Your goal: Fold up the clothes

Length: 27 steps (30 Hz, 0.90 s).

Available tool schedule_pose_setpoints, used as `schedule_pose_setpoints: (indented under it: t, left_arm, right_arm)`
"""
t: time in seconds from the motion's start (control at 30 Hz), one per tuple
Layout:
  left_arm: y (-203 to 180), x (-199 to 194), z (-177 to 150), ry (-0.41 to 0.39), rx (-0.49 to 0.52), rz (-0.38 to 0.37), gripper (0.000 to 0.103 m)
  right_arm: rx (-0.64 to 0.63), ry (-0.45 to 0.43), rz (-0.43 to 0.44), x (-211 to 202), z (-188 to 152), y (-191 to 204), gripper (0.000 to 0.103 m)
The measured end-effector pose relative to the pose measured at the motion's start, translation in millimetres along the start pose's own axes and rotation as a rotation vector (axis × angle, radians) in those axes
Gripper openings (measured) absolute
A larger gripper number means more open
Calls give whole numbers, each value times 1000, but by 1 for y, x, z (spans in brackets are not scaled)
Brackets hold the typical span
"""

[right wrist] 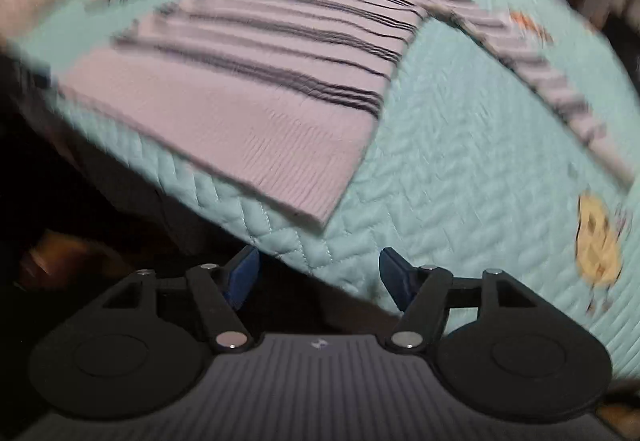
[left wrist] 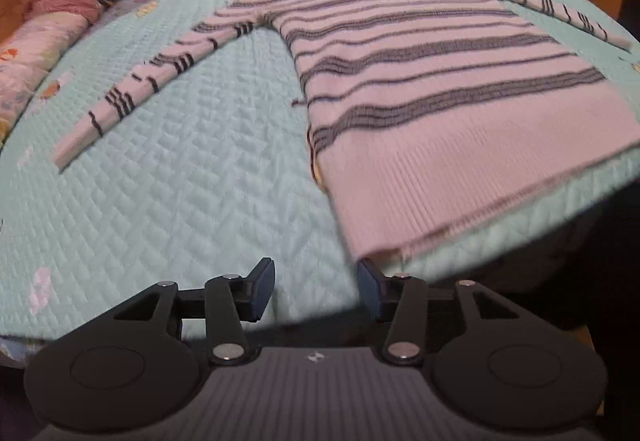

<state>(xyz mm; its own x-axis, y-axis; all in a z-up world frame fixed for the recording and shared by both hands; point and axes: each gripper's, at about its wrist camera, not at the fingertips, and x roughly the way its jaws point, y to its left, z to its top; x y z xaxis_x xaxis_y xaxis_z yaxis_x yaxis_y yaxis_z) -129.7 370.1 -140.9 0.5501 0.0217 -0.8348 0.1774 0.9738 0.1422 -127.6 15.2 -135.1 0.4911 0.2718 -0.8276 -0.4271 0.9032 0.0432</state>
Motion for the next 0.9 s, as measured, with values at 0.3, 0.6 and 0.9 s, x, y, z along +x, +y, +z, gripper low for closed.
schedule_pose_setpoints:
  t: [0.3, 0.6, 0.9]
  left_arm:
    - [2, -11, 45, -135, -206, -157, 52]
    - [-33, 60, 118, -130, -246, -253, 54]
    - [-23, 93, 107, -115, -340, -302, 54]
  right_arm:
    - [716, -287, 414, 26, 37, -116, 68]
    - [895, -72, 641, 137, 81, -165, 68]
    - [905, 18, 764, 172, 114, -170, 49]
